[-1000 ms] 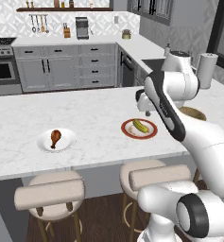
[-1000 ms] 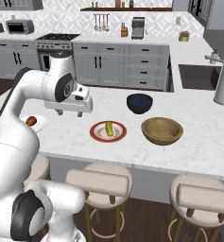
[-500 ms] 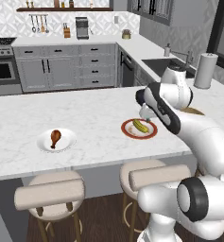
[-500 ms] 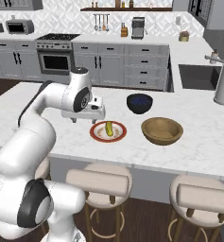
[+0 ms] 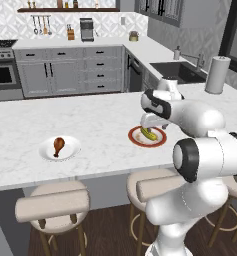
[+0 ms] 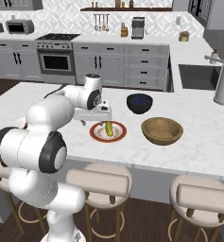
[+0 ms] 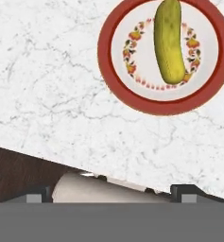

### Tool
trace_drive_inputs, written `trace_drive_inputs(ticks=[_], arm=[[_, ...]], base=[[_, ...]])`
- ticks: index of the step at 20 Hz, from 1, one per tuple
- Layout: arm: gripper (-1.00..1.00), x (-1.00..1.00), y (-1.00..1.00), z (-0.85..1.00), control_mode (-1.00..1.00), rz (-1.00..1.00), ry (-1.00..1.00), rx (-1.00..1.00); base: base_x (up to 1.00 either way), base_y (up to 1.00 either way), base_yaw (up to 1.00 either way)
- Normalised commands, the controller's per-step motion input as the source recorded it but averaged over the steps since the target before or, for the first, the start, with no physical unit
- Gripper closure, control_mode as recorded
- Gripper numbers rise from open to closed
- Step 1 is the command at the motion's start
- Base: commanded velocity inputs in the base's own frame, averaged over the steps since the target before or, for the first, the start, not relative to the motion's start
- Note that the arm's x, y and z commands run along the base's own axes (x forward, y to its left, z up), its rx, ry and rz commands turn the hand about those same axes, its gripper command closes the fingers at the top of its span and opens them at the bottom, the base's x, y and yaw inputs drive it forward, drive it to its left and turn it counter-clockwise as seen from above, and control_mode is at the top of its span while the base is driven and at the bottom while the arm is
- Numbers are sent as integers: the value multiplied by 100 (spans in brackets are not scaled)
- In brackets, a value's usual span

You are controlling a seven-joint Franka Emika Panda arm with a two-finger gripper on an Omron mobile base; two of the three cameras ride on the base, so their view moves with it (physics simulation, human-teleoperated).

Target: Pick the chicken drumstick and cucumber from their plates and place them in the bowl. Then put the bowl in the fridge.

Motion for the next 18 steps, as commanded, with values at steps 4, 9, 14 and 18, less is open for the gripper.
trace_drive_inputs(ticks=[4, 9, 14, 18], arm=[[-100, 58, -31, -37, -100, 12, 7, 0], [-100, 59, -8, -57, -100, 9, 0, 0], [-100, 63, -12, -52, -100, 8, 0, 0], [-100, 69, -9, -32, -100, 6, 0, 0]], base=[[0, 0, 0], [0, 0, 0], [0, 0, 0], [0, 0, 0]])
